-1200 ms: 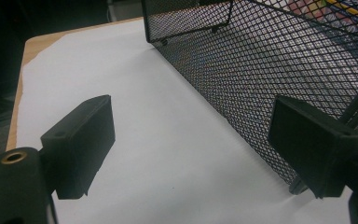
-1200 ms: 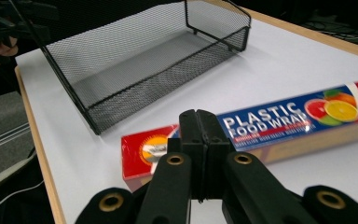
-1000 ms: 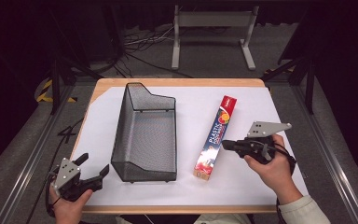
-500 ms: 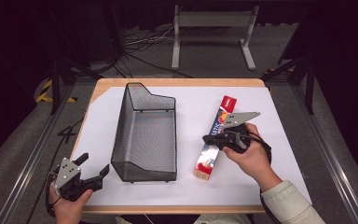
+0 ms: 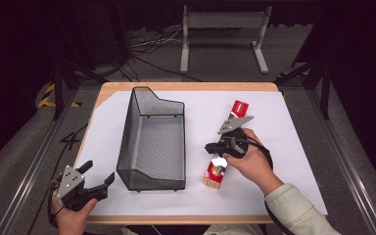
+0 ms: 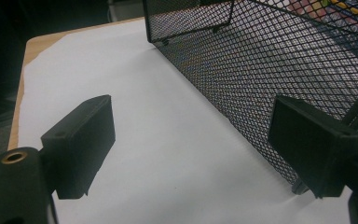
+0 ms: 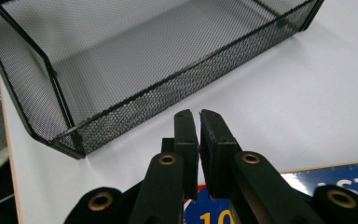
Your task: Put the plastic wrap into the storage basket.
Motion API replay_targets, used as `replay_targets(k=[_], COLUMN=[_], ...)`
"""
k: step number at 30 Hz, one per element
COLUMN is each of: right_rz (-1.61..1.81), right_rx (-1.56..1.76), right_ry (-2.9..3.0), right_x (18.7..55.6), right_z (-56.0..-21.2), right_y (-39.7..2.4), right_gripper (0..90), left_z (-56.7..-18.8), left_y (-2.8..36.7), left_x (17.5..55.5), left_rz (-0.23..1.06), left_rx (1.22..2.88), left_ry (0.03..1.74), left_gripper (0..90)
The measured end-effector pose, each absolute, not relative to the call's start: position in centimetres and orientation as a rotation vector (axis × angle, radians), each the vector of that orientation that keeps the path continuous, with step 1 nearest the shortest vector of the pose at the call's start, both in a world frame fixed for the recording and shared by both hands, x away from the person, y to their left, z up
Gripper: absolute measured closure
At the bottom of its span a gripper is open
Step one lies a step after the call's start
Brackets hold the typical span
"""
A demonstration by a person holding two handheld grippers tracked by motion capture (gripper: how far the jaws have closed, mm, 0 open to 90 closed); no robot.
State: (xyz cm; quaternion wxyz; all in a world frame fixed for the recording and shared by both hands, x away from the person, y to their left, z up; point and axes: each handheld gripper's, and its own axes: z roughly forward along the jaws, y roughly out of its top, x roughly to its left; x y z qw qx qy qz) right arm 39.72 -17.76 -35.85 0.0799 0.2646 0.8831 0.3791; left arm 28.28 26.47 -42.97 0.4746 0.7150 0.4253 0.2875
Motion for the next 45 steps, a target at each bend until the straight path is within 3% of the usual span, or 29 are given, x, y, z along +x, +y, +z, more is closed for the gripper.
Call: replay_targets(k=[21, 29, 45], right_rz=[0.856, 0.681, 0.643], right_rx=[0.743, 0.708, 0.721], right_ry=[2.843, 2.898, 2.943], right_x=[40.1, 40.2, 39.7], right_z=[-39.3, -39.6, -39.2], right_y=[-14.6, -13.3, -14.3], right_gripper=[88.1, 88.1, 90.0], left_z=[-43.1, -43.1, -43.1], left_y=[26.4, 26.4, 26.6], left_x=[28.4, 28.4, 28.3], left_rz=[0.697, 0.696, 0.698], left_rx=[1.759, 1.757, 1.753], left_ry=[1.038, 1.039, 1.042], left_gripper=[15.5, 15.5, 15.5])
